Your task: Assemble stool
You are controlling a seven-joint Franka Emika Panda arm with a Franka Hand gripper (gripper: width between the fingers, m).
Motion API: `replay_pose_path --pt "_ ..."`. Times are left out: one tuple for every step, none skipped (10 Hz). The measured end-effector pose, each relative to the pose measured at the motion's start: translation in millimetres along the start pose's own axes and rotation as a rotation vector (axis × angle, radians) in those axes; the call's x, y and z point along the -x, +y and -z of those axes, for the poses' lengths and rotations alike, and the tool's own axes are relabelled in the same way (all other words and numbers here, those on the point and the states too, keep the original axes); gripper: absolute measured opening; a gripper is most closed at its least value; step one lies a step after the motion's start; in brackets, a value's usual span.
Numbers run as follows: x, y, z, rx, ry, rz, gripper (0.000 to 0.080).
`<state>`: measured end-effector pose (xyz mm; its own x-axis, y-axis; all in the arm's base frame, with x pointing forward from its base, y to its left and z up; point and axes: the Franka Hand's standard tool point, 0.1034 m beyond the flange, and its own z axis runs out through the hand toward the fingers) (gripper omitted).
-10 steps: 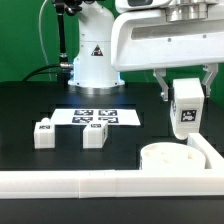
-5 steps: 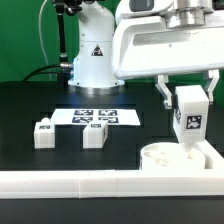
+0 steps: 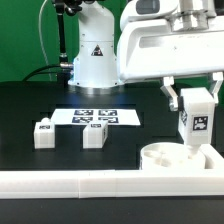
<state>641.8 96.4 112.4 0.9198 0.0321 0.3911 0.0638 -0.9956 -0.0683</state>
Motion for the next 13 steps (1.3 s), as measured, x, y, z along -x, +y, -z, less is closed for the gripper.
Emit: replay_pose_path --pt "-2.9 -0.2 0.6 0.0 0.024 0.0 0.0337" --pt "-8.7 0.6 2.2 0.004 0.136 0.002 0.0337" --pt "-4.2 -0.7 -1.3 0.006 0.179 0.009 0.0337" --pt "-3.4 -1.6 -3.7 0.009 0.235 0.024 0.0337" --pt "-0.6 -1.6 -6.1 0.01 0.219 0.036 0.0337" --pt "-0.1 0.1 -6.7 0.013 0.22 0.04 0.0337" --pt "2.3 0.1 -8.2 0.013 0.217 0.04 0.0337" --pt "2.5 0.4 -8.3 0.013 0.216 0.041 0.0337" --pt "3.1 2.4 -7.9 0.015 0.215 0.042 0.0337" --pt "4.3 3.9 -6.9 0.017 0.214 0.044 0.0337" --pt "8.7 4.0 -6.2 0.017 0.208 0.046 0.0337" --pt "13.3 3.9 -6.0 0.018 0.202 0.049 0.0337" --pt "16.2 6.3 -6.8 0.021 0.197 0.051 0.0337"
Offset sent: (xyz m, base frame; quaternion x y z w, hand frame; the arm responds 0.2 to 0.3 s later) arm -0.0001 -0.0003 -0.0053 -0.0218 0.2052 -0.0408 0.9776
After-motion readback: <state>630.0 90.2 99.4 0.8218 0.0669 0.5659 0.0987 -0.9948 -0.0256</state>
